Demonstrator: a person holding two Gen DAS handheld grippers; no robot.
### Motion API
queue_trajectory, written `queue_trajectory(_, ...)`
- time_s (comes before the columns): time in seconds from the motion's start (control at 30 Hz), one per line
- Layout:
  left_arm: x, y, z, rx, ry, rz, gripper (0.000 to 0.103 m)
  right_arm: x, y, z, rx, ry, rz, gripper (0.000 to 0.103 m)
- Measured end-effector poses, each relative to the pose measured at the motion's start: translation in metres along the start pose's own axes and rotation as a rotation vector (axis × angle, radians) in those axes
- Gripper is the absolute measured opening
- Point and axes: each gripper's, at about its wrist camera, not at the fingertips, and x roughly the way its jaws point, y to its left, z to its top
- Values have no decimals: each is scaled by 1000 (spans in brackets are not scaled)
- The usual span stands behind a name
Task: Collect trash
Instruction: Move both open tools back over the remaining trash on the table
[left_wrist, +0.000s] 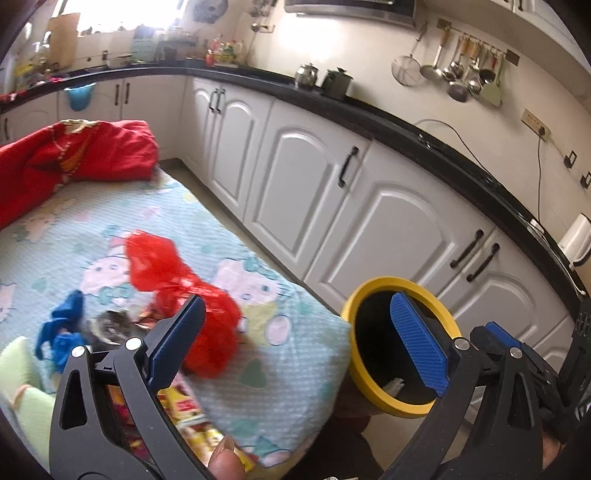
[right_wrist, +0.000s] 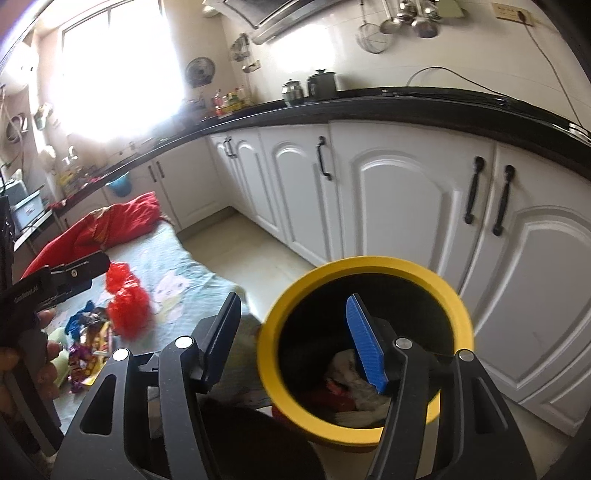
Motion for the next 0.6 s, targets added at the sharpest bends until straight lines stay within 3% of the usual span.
queue_trajectory(0.6,-36,75,2,-104,-61,97,92,11,83,9,-113,28,123,59)
